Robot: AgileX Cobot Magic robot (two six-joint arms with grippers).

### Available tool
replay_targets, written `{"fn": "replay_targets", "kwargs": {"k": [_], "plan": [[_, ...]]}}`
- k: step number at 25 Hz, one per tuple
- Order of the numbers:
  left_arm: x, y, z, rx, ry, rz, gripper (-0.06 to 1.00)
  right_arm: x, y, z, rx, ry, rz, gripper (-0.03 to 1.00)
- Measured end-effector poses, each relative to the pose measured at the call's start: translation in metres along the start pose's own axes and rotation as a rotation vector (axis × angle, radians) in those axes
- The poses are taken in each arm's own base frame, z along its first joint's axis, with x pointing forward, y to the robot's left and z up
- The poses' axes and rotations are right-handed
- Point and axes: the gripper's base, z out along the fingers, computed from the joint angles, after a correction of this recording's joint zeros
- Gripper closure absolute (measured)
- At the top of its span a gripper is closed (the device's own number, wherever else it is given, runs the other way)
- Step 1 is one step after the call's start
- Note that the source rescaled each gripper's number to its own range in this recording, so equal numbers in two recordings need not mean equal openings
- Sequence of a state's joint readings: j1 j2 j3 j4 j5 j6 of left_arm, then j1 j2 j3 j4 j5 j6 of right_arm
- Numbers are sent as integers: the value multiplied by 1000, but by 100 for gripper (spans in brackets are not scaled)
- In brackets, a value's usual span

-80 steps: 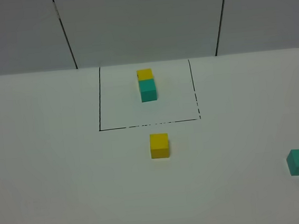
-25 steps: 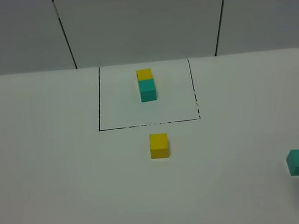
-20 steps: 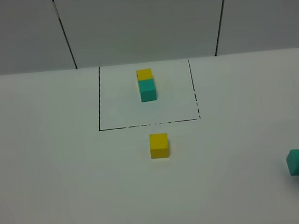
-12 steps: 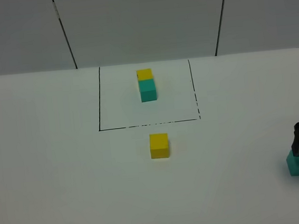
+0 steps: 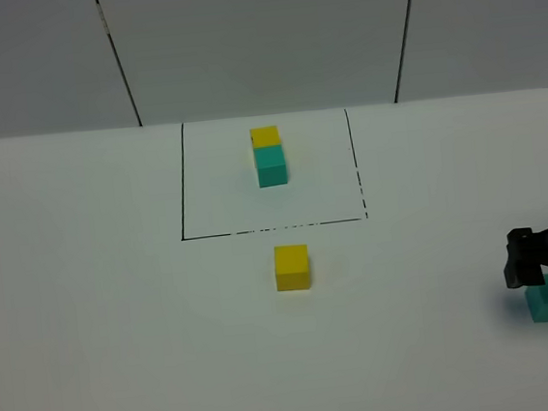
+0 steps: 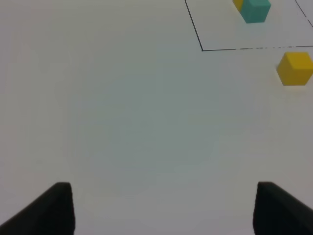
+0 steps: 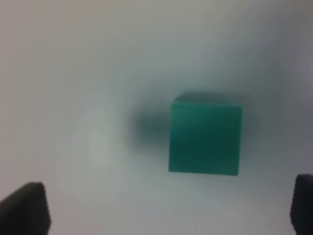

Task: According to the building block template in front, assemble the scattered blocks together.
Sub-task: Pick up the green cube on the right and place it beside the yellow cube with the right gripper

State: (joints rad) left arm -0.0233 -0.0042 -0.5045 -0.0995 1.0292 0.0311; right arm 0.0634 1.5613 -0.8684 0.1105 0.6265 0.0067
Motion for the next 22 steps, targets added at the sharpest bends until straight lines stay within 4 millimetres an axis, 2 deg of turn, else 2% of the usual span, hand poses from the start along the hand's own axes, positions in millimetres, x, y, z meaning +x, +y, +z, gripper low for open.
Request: {"fn": "replay_targets", "kwargs": {"k": [12, 22], "plan": [[0, 0, 0, 0, 0, -1, 7, -4, -4, 39, 28, 48, -2, -3], [0, 0, 0, 0, 0, -1, 7, -19, -8, 55, 72, 103, -44, -3]]}}
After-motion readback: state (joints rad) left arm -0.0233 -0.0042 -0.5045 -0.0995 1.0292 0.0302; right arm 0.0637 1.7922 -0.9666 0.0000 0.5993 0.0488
